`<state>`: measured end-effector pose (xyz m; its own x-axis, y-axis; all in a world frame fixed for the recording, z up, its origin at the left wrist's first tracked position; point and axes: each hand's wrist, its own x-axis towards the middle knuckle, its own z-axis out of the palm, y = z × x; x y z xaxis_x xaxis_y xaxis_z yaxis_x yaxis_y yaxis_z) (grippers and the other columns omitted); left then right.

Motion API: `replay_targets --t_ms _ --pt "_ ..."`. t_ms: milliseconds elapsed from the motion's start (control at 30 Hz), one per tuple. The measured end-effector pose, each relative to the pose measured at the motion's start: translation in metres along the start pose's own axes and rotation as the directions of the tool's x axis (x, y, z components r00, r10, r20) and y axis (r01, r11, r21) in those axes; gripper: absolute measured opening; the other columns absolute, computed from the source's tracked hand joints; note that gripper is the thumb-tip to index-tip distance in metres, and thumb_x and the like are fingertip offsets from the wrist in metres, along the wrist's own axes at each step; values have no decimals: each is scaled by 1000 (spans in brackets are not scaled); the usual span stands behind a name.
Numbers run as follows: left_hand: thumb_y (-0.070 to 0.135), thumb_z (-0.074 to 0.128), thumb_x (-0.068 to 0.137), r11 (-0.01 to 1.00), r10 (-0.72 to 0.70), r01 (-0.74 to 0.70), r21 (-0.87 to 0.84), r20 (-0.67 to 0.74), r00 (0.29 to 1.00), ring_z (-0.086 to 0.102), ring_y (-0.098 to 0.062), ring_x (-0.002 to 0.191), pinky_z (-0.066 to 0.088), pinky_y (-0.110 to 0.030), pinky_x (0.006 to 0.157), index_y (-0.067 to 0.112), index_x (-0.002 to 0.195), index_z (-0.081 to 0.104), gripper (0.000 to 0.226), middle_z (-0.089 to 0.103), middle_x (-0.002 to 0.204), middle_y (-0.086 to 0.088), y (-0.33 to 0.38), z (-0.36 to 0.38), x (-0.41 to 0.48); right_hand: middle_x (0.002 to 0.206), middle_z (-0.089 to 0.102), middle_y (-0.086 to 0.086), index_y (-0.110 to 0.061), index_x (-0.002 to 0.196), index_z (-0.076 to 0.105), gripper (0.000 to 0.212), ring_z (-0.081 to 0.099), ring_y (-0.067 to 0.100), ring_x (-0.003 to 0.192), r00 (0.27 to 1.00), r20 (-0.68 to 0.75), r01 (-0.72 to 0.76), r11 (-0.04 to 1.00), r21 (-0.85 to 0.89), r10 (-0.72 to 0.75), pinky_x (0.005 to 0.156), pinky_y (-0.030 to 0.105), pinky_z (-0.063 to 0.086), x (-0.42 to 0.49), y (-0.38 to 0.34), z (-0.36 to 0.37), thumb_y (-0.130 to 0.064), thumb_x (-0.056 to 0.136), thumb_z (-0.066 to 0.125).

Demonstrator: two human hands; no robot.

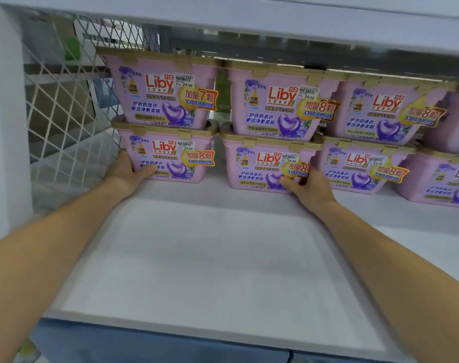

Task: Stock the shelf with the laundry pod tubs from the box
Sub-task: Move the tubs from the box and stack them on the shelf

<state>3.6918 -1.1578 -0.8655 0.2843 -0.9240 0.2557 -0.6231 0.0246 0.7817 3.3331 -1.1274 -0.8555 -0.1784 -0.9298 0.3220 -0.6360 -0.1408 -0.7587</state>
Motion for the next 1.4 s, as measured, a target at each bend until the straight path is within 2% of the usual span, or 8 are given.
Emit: replay_targets --t_ms 167,300,500,833,933,1067,1167,1400 --pt "23 66 85 1000 1 -1 -28 -21 1000 51 -35 123 39 -36 98 4 134 39 60 53 137 -16 -2 1 2 99 68 5 -6 108 59 36 59 22 92 1000 7 8 999 42 -8 77 25 41 3 7 2 -28 81 69" --pt "24 66 84 1000 8 -8 -30 -7 1000 52 -34 122 39 -36 97 2 132 42 58 54 135 -17 -5 0 5 70 54 -14 -16 94 54 22 54 19 82 1000 -7 1 997 71 0 75 24 38 5 8 2 -25 81 69" --pt "29 64 85 999 6 -5 -32 23 1000 53 -33 119 40 -35 94 7 133 42 57 56 134 -13 -7 -1 7 105 66 7 -5 116 58 41 57 19 92 1000 -1 13 997 74 -13 78 23 38 3 6 2 -26 82 68" --pt "29 66 84 1000 16 -15 14 -20 1000 55 -35 119 44 -41 99 9 132 46 56 57 133 -14 -2 1 3 112 67 13 -6 112 52 43 58 21 90 998 -70 8 999 37 -6 81 30 48 -1 0 4 -26 80 71" --pt "31 67 82 998 31 -28 49 -77 997 56 -36 117 46 -44 98 10 128 49 54 60 130 -14 3 1 -3 109 66 13 -10 104 47 44 61 30 98 990 -135 -48 998 -35 43 76 29 43 -7 -7 4 -32 77 73" --pt "34 70 79 982 53 -1 191 -266 963 62 -42 97 50 -43 78 3 111 56 47 67 106 -22 14 -4 -28 116 64 14 -5 123 42 68 59 34 108 971 -208 -139 987 -84 119 86 37 46 -23 -15 -3 -42 74 72" --pt "27 70 80 991 55 -8 132 -351 935 61 -44 93 52 -47 76 0 107 53 42 64 99 -27 25 -9 -54 120 62 16 -4 127 41 65 58 34 109 970 -229 -98 994 -53 84 85 36 46 -45 -14 -8 -43 81 65" --pt "24 66 83 949 293 -262 178 -182 939 60 -36 105 48 -41 85 6 116 60 38 65 114 -19 53 -9 -125 140 48 9 -11 141 36 64 53 25 121 999 -4 45 984 -173 -46 97 31 40 -107 -18 -38 -32 86 61"
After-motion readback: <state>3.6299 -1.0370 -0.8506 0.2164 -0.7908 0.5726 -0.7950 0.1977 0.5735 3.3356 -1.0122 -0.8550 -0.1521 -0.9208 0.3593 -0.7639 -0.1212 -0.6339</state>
